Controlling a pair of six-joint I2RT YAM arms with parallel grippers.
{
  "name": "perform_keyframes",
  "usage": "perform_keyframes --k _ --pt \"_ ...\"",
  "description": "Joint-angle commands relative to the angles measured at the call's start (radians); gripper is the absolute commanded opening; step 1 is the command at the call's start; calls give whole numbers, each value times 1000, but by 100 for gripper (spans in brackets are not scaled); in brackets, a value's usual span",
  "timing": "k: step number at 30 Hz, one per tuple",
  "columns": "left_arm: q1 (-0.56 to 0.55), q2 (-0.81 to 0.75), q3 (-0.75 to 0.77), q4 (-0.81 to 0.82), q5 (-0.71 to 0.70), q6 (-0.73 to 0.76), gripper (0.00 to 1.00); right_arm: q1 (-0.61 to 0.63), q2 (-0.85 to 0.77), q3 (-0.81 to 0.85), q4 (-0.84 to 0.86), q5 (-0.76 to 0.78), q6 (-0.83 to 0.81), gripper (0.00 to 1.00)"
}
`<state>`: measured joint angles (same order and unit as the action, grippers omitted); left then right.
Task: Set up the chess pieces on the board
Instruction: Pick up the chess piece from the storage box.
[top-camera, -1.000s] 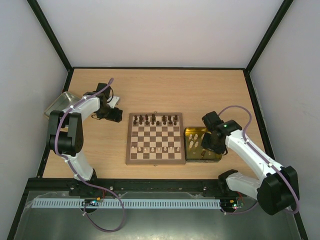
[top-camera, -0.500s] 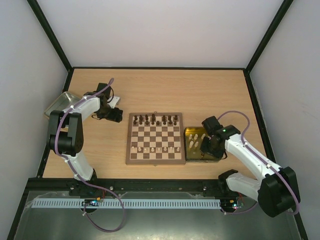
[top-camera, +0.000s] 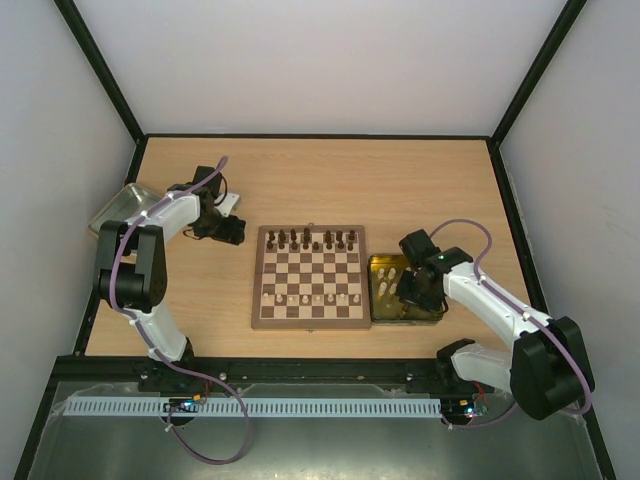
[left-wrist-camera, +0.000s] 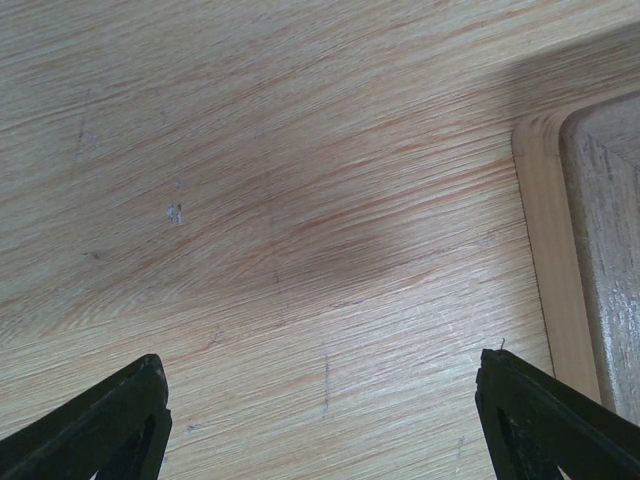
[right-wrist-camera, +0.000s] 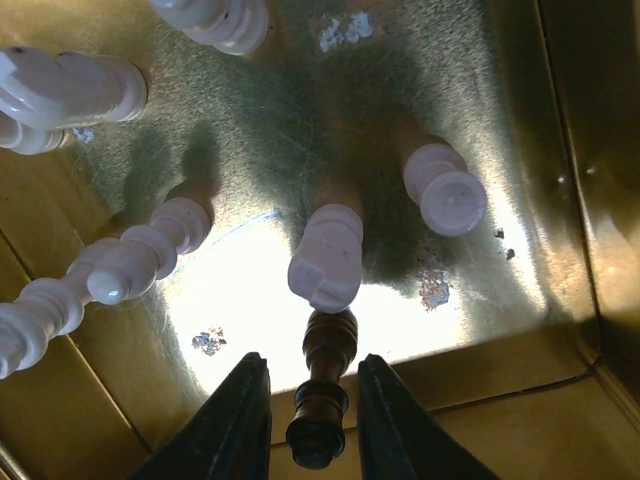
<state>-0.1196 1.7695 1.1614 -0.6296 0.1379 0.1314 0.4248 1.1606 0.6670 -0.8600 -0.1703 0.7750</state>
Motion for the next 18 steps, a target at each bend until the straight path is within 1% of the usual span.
perform_keyframes --k 1,7,9,12,18 --pt "-4 -3 -9 -10 -3 4 84 -4 4 -19 14 6 3 23" --pt "-5 -2 -13 -8 -3 5 84 -4 2 -33 22 -1 1 19" --pt "-5 -1 -12 -8 -3 6 84 -4 4 -29 18 5 -3 14" --pt "-6 1 -8 -11 -3 4 84 -4 7 -15 1 10 -5 10" --pt "-17 7 -1 -13 -9 5 84 -4 13 59 -80 44 -34 8"
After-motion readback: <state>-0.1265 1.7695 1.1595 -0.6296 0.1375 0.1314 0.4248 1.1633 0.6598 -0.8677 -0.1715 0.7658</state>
